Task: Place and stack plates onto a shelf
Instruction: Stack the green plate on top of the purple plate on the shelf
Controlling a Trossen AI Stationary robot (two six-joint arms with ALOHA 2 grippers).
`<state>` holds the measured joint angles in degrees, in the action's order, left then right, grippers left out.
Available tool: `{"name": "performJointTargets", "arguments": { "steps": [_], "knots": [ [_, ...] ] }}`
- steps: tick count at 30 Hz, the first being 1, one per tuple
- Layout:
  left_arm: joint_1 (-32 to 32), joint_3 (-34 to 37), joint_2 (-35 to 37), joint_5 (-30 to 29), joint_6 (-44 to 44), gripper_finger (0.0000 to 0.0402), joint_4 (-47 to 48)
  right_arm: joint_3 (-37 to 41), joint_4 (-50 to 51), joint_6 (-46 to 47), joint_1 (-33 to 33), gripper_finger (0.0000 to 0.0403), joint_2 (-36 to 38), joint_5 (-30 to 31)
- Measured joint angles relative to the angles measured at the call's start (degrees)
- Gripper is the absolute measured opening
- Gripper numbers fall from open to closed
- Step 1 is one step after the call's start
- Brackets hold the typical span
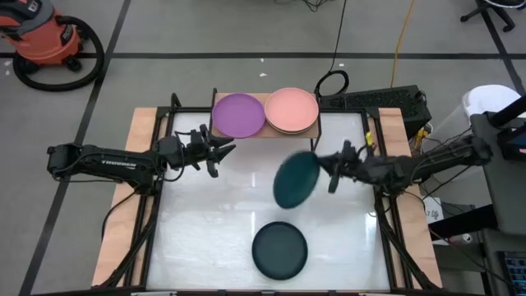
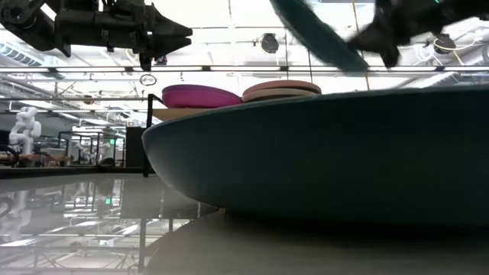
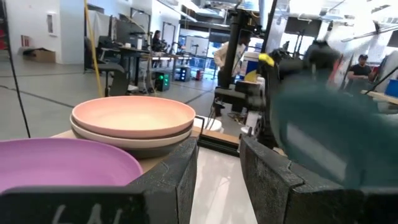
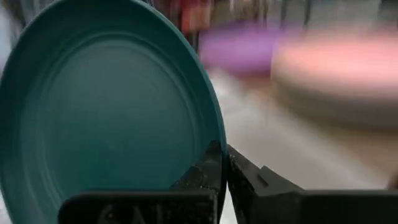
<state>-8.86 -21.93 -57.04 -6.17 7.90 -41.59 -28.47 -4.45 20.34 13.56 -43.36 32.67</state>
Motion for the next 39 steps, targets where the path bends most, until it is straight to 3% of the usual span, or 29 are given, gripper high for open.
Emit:
{"name": "performJointTargets", "arguments": {
  "steps": [5,11,13,19,24,33,39],
  "knots": [
    [0.0,0.0,0.0,0.0,-0.01,0.0129,0.0,-0.02,-27.05,-9.28,-4.63,0.0,-2.28,-2.58],
    [-0.03,0.0,0.0,-0.04,-0.59,0.0129,-0.17,-0.21,-44.14,-11.59,-12.86,0.0,-9.32,-4.38],
    [-0.15,0.0,0.0,-0.37,-0.93,0.0129,-0.2,-1.68,-44.8,-10.5,-16.52,0.0,-12.27,-4.96],
    [-0.15,0.02,0.0,-2.54,-2.33,0.0129,-1.68,-11.88,-39.58,-6.08,-27.49,0.0,-22.07,-17.23],
    [-0.15,0.04,0.77,-4.44,-5.72,0.0129,-1.82,-22.32,-33.02,-5.84,-34.1,0.0,-30.79,-17.91],
    [3.14,0.07,10.12,-20.94,-13.23,0.0129,2.88,-31.86,-29.18,-1.07,-39.14,0.0,-44.86,-21.04],
    [4.86,0.05,10.8,-22.91,-16.38,0.0129,5.94,-33.31,-31.05,2.23,-40.16,0.0005,-52.06,-23.15]
  ]
}}
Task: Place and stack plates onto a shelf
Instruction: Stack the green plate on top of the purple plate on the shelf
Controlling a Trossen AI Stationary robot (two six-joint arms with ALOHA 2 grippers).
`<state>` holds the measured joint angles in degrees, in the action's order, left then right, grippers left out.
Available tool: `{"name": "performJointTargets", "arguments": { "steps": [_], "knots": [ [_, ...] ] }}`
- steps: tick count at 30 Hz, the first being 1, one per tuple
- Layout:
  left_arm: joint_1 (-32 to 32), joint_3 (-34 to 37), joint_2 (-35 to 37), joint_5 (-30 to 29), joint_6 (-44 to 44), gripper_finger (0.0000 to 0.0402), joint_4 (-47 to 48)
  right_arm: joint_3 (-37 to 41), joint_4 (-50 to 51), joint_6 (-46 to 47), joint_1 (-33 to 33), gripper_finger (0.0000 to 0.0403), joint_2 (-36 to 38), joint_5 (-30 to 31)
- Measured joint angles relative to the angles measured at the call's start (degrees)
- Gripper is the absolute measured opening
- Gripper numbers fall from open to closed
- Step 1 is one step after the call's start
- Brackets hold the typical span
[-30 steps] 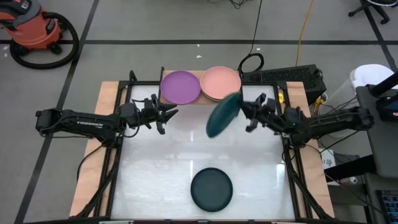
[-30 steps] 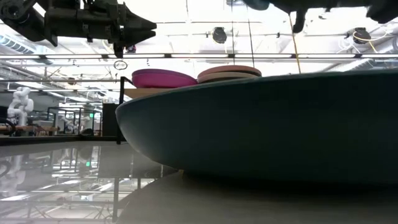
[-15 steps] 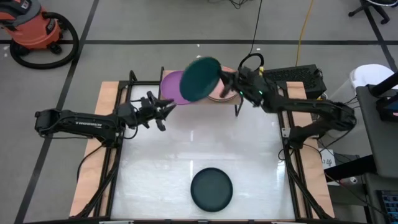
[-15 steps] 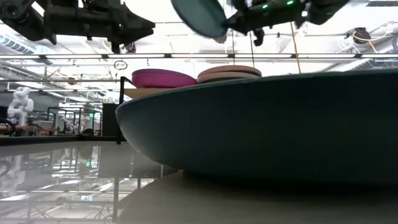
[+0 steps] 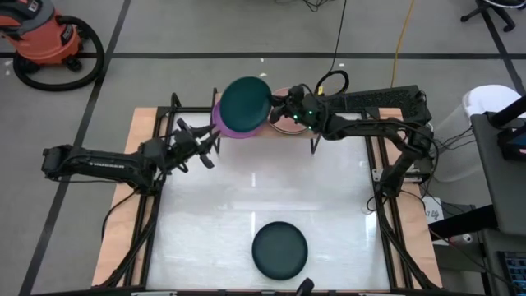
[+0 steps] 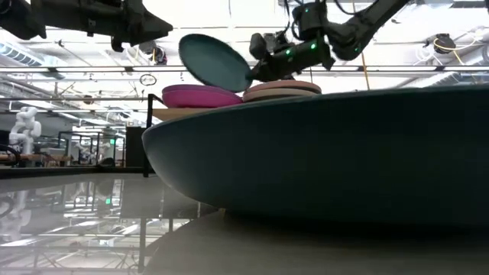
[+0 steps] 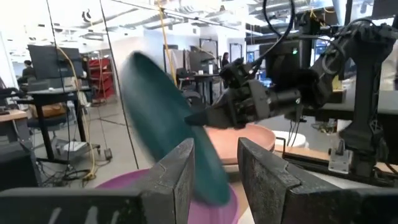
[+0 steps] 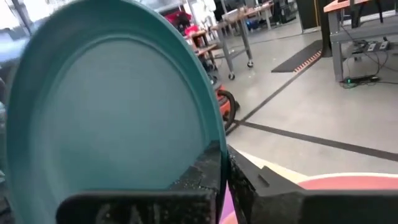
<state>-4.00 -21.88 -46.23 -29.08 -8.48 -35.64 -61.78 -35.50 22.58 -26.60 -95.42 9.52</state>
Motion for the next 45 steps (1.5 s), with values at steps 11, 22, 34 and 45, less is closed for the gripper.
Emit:
{"name": "performJointTargets", "arguments": {
  "steps": [11,22,34,45],
  "knots": [
    [0.03,-0.01,-0.35,0.52,1.17,0.0129,1.25,-0.07,-1.66,-1.13,-0.34,0.0091,-2.22,-1.15],
    [0.59,-0.01,-0.37,20.35,1.07,0.0129,4.67,-0.04,3.94,-17.29,3.6,0.0162,11.1,-14.15],
    [4.81,-4.11,-6.87,19.41,-0.16,0.0129,5.33,0.02,21.84,-23.47,8.81,0.0147,17.7,4.98],
    [5.13,-11.45,-17.76,17.05,-1.35,0.0129,5.43,0.04,19.93,-22.25,6.14,0.0146,2.96,8.68]
  ]
}}
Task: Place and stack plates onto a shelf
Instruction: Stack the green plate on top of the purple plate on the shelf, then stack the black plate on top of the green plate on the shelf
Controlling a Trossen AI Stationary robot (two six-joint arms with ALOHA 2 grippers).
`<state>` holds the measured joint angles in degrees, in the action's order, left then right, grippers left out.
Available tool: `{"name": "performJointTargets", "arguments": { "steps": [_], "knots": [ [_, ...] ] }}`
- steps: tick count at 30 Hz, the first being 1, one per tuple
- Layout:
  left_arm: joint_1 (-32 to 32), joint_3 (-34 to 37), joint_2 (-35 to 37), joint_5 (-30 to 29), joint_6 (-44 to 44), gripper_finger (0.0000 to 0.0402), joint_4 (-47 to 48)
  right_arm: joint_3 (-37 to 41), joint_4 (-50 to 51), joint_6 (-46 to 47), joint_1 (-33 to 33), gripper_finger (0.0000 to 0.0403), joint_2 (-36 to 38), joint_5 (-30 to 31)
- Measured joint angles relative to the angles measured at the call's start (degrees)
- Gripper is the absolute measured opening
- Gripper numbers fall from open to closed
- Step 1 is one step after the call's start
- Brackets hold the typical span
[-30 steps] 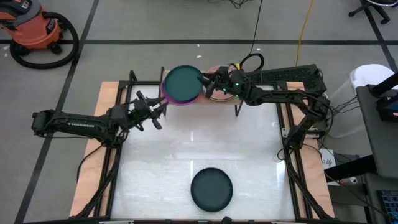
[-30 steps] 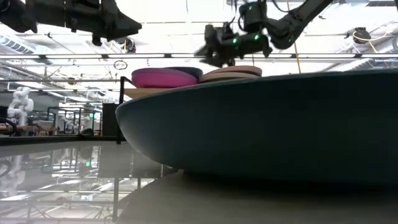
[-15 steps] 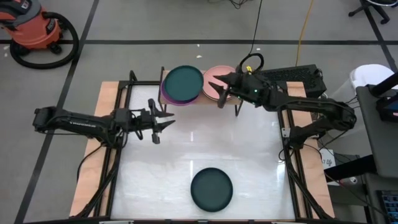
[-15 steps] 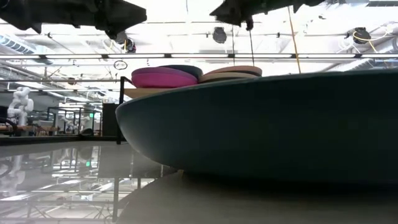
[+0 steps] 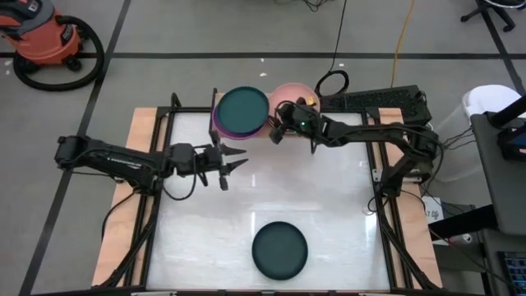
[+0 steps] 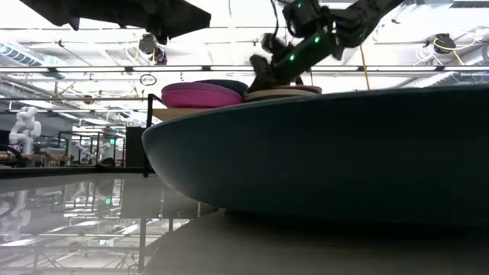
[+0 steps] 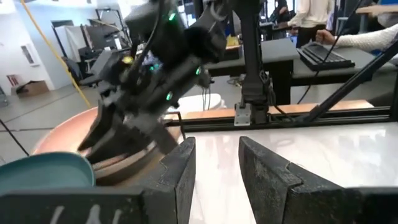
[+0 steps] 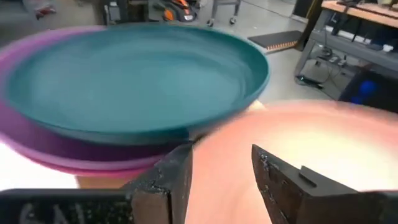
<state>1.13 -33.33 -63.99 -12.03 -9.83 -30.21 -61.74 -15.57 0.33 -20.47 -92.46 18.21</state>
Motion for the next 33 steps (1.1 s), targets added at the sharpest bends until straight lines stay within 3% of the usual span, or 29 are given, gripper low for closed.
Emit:
{"name": "performJointTargets", "arguments": {
  "steps": [12,20,26,31,33],
  "knots": [
    [-0.42,-0.41,-1.27,-0.02,-1.64,0.0129,0.47,0.0,-8.19,-2.07,-0.44,0.0146,-3.37,-2.19],
    [-0.39,-0.42,-1.27,-0.02,-0.62,0.0129,0.47,0.0,-6.28,-3.16,0.78,0.0146,-3.13,-6.68],
    [0.27,-0.42,-1.27,0.43,-0.48,0.0129,2.19,0.09,5.84,-7.69,2.1,0.0146,2.58,-1.29],
    [2.23,-0.81,-1.27,10.09,-2.48,0.0129,9.9,0.09,13.66,-7.08,3.56,0.0146,11.82,1.24],
    [4.52,-2.47,-1.6,11.04,-2.17,0.0129,14.57,0.08,16.69,-6.55,4.74,0.0146,16.02,1.22]
  ]
}}
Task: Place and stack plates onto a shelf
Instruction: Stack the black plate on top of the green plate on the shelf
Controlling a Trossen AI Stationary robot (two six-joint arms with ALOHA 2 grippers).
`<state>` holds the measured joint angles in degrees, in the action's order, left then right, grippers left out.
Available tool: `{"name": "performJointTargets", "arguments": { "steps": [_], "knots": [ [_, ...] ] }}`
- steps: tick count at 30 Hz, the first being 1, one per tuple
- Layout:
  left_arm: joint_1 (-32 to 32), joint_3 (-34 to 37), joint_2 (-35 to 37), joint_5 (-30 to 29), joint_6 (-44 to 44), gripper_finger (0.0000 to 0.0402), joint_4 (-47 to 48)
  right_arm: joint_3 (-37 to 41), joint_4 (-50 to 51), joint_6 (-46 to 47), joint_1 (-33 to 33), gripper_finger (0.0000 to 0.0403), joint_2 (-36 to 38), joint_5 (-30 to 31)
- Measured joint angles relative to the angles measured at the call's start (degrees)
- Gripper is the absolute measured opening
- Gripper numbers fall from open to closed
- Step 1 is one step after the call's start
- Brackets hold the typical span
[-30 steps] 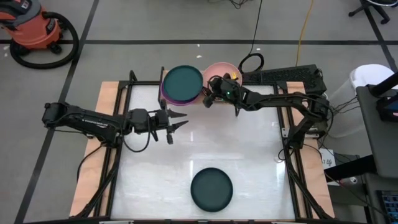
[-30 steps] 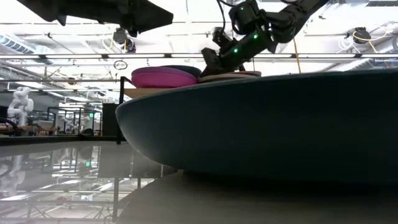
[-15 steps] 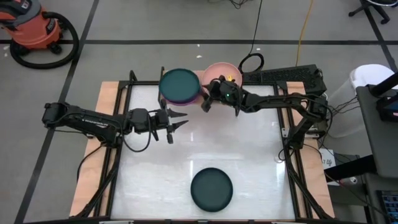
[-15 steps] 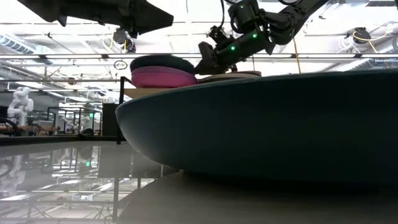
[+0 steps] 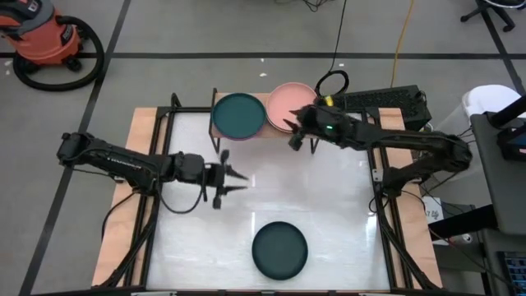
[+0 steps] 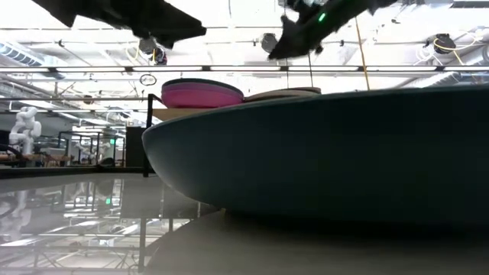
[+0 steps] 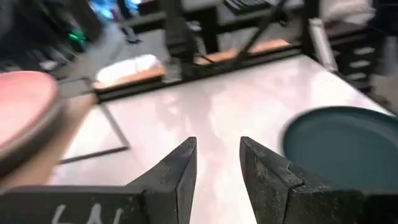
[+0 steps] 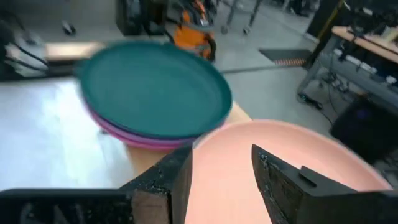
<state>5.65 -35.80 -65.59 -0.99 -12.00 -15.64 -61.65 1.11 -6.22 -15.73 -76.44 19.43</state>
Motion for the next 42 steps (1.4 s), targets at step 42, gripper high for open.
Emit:
{"name": "performJointTargets", "arguments": {
  "steps": [42],
  "knots": [
    [23.89,-24.54,-42.34,-17.25,-44.03,0.0013,15.29,16.2,-6.04,2.53,9.47,0.0146,22.88,-0.01]
  ]
}}
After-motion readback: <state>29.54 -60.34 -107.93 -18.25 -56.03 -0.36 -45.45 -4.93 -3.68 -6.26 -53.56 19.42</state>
